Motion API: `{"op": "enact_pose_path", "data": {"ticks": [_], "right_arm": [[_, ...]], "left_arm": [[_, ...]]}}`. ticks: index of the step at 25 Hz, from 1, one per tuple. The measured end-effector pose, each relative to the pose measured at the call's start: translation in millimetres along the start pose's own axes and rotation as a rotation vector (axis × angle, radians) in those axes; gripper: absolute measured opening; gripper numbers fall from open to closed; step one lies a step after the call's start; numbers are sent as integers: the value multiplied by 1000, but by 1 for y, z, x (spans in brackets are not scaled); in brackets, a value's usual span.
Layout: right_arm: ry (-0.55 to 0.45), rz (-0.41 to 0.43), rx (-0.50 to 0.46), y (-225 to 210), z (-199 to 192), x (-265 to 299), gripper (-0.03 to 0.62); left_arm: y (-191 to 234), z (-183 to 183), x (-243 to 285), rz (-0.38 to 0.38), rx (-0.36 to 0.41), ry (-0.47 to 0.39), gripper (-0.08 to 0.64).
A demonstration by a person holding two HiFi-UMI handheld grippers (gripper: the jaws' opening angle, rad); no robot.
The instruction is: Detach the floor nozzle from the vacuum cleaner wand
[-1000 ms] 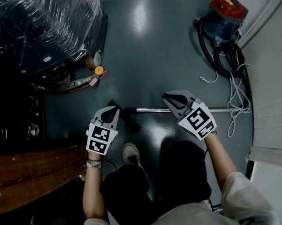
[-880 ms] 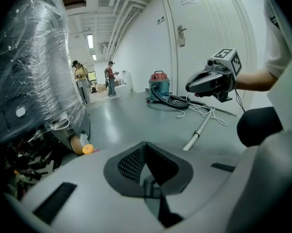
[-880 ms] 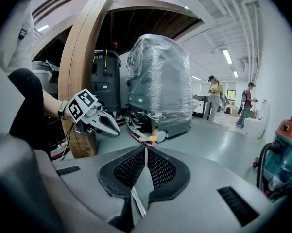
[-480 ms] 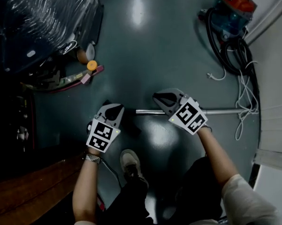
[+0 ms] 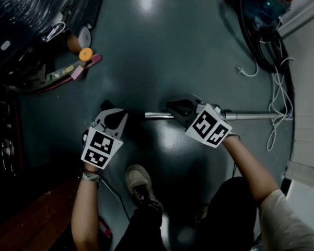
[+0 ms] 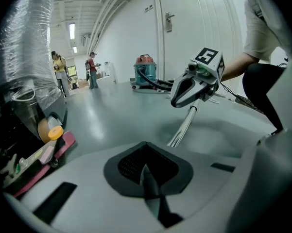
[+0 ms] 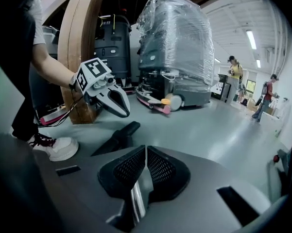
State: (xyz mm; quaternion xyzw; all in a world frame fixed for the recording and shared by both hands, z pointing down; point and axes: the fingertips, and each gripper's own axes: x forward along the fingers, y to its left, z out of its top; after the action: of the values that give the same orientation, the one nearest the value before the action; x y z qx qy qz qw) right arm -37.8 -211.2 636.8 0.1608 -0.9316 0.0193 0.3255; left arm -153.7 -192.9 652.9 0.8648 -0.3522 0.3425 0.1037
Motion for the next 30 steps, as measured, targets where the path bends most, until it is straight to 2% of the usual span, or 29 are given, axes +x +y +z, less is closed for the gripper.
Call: {"op": "enact_pose_path", "data": {"ticks": [6,10,13,15,17,22,30], "right_arm": [[27,58,67,3,-19,20,32],[60,118,39,16,-28,32,43],[91,168,15,27,-36,38,144],[113,188,-2,32,-42,41,182],[137,198,-12,34,-49,45,200],[216,180,-74,33,-72,53,222],[290,228,-53,43,-101,65,224]], "left_arm": [[-8,-17,14,-27,38,61,2],[-14,-22,26,-59,86,105,48],[-20,-35,35,-85,140,156,86],[-22,-43,40,-105,150,176,104],[-24,-51,46,-125,144,193,157],[-30,-66,60,-176,133,239,226],[-33,-80,81,-175,185,325,245]]}}
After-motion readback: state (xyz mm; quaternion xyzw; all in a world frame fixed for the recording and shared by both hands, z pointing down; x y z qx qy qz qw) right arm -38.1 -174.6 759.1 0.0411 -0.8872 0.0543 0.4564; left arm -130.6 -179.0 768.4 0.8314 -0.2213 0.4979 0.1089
